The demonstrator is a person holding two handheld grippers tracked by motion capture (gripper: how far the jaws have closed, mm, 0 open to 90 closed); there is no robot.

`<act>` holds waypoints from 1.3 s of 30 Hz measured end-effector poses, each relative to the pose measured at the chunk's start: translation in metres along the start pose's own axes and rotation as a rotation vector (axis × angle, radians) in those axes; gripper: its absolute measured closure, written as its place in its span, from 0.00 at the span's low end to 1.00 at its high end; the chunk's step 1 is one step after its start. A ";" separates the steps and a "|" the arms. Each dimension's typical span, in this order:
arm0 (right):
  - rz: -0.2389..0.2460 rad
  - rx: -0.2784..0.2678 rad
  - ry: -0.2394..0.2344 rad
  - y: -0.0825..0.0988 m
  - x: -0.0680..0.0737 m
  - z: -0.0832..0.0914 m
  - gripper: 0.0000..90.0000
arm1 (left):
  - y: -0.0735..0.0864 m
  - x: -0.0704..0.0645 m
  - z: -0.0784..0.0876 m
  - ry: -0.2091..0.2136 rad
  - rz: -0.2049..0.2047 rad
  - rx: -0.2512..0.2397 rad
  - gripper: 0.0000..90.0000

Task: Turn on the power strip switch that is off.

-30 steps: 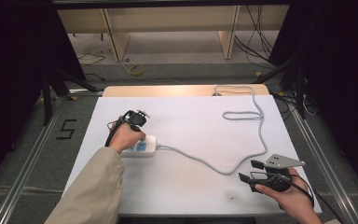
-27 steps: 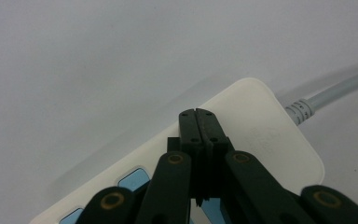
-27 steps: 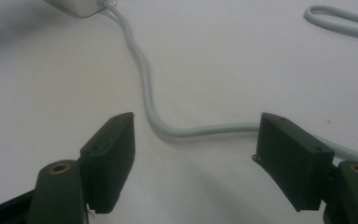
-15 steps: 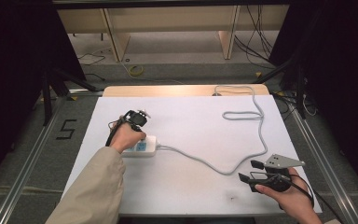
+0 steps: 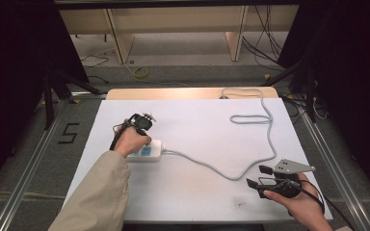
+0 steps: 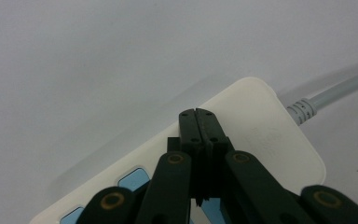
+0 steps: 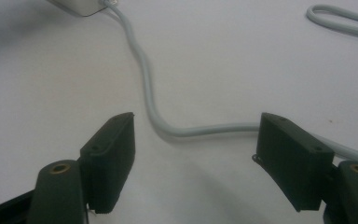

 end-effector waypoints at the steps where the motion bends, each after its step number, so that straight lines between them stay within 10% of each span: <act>1: -0.001 0.000 0.000 0.000 0.000 0.000 0.32 | 0.000 0.000 0.000 0.000 0.000 0.000 1.00; 39: -0.002 -0.002 0.000 0.000 -0.001 0.001 0.32 | 0.002 -0.001 0.000 0.003 -0.019 -0.014 1.00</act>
Point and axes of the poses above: each handheld gripper's, and its own axes: z roughly backward along the jaws, y roughly out of its underside, x roughly to its left, the point moved 9 cm from there along -z, roughly forward along the jaws, and after that the axes turned 3 degrees about -y, right-handed, at the moved point
